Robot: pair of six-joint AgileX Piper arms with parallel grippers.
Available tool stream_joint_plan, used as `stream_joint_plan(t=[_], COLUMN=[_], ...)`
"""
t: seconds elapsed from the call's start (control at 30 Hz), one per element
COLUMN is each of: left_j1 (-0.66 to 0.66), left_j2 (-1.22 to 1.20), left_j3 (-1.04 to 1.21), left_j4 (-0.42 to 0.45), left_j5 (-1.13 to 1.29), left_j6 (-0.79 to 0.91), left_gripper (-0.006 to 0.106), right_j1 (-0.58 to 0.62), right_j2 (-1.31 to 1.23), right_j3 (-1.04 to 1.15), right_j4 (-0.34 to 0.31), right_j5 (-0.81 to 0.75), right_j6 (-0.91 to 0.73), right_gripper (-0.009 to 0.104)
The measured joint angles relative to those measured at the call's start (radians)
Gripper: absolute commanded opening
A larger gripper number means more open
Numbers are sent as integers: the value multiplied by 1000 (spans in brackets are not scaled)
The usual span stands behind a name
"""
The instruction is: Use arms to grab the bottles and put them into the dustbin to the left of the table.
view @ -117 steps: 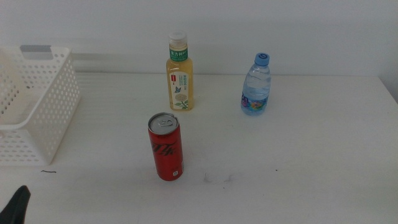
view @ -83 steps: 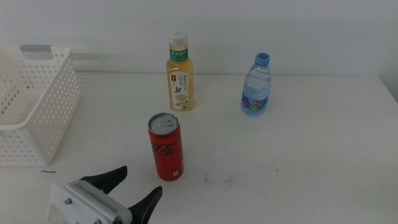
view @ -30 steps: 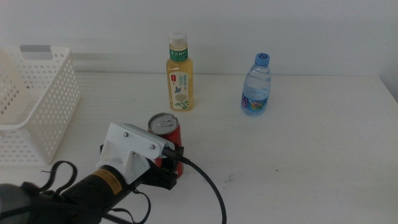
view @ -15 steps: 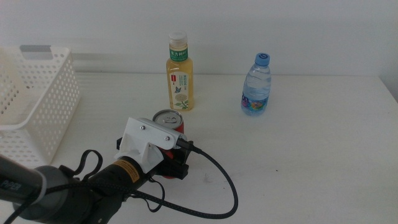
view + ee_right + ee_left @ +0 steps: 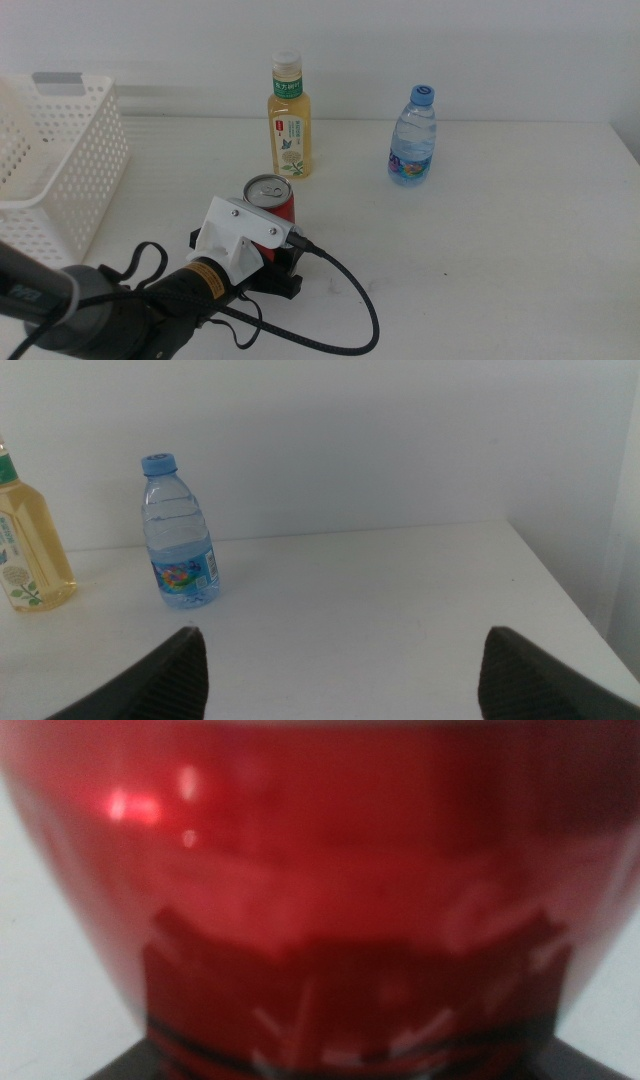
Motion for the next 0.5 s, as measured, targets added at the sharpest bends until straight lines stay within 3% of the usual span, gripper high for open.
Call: stream_joint_plan(t=[0.13, 0.5], left_j1=[4, 6], left_j2=[-102, -503], left_j3=[0, -91], left_j4=[17, -47], left_j5=[188, 830], left_j6=[0, 6], left_gripper=[11, 10], right_j1=[0, 0], right_j2=[0, 0], right_j3=[0, 0], right_j4=[0, 0], right_j5=[0, 0], right_j6=[0, 0], right_gripper=[83, 83])
